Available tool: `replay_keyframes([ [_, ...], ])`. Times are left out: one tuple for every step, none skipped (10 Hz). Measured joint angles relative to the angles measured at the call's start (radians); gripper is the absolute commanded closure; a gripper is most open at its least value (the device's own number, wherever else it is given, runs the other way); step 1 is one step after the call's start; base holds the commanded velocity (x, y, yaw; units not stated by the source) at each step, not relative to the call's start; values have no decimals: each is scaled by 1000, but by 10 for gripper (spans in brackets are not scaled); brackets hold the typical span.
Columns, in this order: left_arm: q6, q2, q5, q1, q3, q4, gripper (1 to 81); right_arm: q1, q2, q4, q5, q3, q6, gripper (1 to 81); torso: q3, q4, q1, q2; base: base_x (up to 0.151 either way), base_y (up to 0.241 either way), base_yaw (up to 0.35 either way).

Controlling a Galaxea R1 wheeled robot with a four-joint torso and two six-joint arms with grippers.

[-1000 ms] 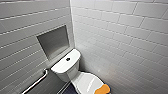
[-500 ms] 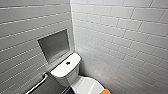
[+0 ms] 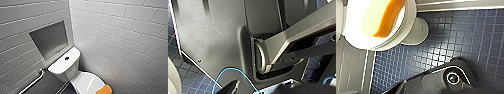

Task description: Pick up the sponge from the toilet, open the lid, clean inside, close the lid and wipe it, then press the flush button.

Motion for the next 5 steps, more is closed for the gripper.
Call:
replay_keyframes([
  [0,0,1,1,-2,0,10,9,-11,0,0,5,10,10,-34,0,23,-36,0,0,0],
  [0,0,0,1,-7,0,10,22,-24,0,0,10,17,10,-70,0,47,-74,0,0,0],
  [0,-3,-3,5,-9,0,10,39,-36,0,0,17,21,10,-106,0,71,-111,0,0,0],
  [0,-4,-4,19,-12,0,10,55,-41,0,0,22,25,10,-128,0,88,-137,0,0,0],
  [0,-6,-3,41,-12,0,10,80,-52,0,-2,39,32,10,-135,0,107,-165,0,0,0],
])
